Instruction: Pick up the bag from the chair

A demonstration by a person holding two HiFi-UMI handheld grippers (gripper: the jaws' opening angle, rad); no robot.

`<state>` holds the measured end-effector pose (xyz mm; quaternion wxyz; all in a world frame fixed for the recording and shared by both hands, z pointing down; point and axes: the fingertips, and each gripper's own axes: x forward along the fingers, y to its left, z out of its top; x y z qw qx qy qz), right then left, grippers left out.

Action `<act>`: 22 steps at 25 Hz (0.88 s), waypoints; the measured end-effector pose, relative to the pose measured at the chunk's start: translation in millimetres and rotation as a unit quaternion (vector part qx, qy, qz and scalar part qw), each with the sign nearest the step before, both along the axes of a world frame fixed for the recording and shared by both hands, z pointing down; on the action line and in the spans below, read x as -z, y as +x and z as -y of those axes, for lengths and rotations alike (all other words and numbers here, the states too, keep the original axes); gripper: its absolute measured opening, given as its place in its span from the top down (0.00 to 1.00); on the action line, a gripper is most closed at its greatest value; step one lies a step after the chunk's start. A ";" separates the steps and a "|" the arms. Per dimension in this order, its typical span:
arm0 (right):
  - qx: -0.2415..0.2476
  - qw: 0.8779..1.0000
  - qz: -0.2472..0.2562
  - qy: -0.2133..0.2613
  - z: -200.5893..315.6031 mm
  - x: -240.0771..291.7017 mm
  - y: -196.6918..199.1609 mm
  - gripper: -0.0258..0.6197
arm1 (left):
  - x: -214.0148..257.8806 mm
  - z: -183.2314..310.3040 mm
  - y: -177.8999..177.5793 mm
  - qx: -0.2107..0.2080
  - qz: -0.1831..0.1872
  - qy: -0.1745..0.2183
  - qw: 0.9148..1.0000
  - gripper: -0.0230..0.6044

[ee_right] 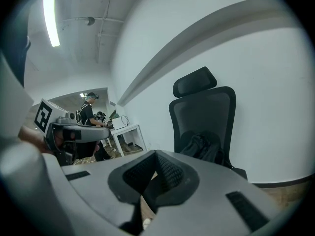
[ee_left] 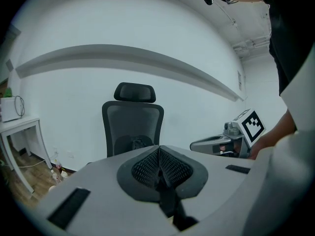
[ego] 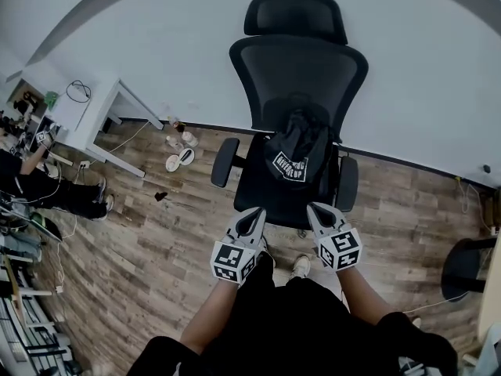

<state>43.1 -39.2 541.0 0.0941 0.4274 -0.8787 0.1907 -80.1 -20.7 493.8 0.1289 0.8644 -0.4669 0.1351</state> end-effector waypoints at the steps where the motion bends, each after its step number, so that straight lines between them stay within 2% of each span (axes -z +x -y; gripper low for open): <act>1: -0.003 1.000 -0.001 -0.002 2.7 -1.6 -0.4 0.93 | -2.0 5.4 -1.2 -0.002 -0.002 -0.001 1.000 0.93; 6: -0.011 1.000 -0.018 -0.004 31.0 -3.8 -6.6 0.93 | -8.2 48.7 1.2 -0.023 -0.018 -0.002 1.000 0.93; 12: -0.055 0.998 -0.016 0.001 89.1 4.1 -12.5 0.93 | 0.4 112.9 12.7 -0.084 -0.027 0.012 0.996 0.93; 22: -0.116 0.992 -0.039 -0.022 150.2 -7.8 -27.1 0.93 | -11.2 183.7 -7.3 -0.142 -0.036 -0.003 0.989 0.93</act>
